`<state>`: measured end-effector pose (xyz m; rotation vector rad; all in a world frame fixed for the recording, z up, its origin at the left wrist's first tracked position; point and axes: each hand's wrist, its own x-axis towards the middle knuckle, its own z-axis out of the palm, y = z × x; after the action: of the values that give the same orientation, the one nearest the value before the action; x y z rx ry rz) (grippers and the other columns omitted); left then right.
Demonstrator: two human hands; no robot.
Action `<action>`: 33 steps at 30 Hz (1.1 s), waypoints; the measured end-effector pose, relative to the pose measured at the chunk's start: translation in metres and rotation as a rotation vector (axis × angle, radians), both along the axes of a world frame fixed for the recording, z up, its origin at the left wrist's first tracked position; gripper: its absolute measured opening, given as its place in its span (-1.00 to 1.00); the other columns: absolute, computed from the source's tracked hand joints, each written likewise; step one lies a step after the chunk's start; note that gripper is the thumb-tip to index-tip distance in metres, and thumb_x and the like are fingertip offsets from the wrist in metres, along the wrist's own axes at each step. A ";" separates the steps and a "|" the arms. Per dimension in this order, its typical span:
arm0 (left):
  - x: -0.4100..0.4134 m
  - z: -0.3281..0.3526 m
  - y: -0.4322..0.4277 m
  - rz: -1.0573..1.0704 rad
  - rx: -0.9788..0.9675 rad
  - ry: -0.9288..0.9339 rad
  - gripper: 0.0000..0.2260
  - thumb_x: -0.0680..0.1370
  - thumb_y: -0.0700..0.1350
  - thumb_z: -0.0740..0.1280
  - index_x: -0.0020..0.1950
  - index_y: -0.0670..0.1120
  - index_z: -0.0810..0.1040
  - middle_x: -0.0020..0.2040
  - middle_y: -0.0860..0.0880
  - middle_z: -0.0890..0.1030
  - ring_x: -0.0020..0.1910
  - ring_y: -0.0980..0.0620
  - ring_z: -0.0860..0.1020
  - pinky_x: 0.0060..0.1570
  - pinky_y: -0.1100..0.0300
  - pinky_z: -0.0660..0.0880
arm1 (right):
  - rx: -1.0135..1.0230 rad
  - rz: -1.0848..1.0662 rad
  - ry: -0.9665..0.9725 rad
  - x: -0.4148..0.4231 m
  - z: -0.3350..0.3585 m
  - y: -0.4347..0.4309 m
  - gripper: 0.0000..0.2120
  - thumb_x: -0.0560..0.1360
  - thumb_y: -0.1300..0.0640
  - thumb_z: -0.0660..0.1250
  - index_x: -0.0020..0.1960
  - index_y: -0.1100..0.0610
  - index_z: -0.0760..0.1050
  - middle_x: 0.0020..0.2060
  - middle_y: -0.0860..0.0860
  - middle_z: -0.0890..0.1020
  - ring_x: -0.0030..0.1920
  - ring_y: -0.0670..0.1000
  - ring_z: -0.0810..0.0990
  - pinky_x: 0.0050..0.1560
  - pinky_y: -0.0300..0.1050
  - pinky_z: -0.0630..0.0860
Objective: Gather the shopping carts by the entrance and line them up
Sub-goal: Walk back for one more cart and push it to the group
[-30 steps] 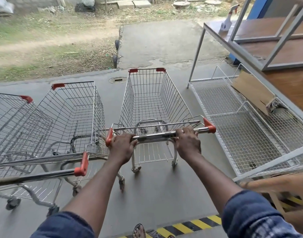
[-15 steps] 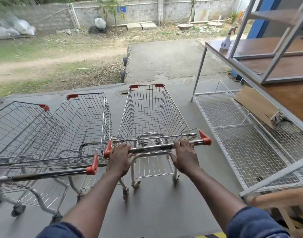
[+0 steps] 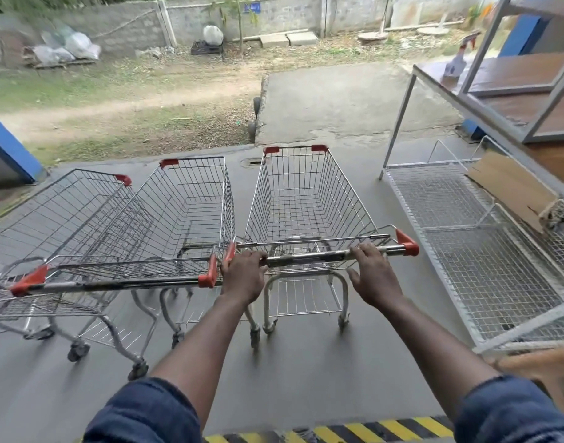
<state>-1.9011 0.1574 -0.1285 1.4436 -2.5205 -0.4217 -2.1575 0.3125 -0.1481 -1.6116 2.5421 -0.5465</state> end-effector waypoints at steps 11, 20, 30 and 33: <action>0.044 0.001 0.011 -0.080 0.093 0.213 -0.77 0.50 -0.05 0.47 0.15 0.00 0.66 0.10 0.04 0.65 0.22 0.03 0.47 -0.03 0.35 0.04 | -0.070 -0.191 0.031 0.035 0.003 0.007 -0.82 0.47 0.11 0.47 -0.02 0.10 0.49 -0.07 0.10 0.56 0.00 0.20 0.52 -0.11 0.04 0.51; 0.059 -0.004 0.006 -0.069 0.156 0.164 -0.79 0.55 -0.01 0.41 0.18 0.11 0.64 0.11 0.11 0.65 0.27 0.01 0.44 -0.01 0.18 0.02 | -0.084 -0.235 0.025 0.059 -0.005 0.010 -0.86 0.51 0.13 0.43 0.01 0.10 0.49 -0.03 0.09 0.51 0.03 0.18 0.46 -0.07 0.08 0.52; 0.042 -0.015 -0.003 -0.008 0.136 0.074 -0.81 0.61 -0.01 0.32 0.20 0.15 0.61 0.18 0.05 0.63 0.39 -0.07 0.38 0.38 -0.03 0.00 | -0.034 -0.217 -0.004 0.041 0.001 -0.001 -0.89 0.55 0.17 0.38 0.04 0.06 0.49 0.04 0.09 0.50 0.08 0.19 0.47 -0.16 0.00 0.47; 0.037 -0.016 -0.003 -0.054 0.178 0.060 -0.76 0.62 -0.08 0.31 0.24 0.16 0.57 0.17 0.08 0.62 0.31 -0.04 0.43 0.23 0.02 0.08 | -0.035 -0.203 -0.023 0.031 0.004 -0.001 -0.88 0.54 0.15 0.38 0.06 0.07 0.50 0.06 0.10 0.50 0.11 0.19 0.46 -0.11 0.05 0.52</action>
<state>-1.8645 0.1542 -0.1448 1.4021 -2.5334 -0.7046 -2.1268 0.3112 -0.1442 -1.3564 2.7107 -0.6260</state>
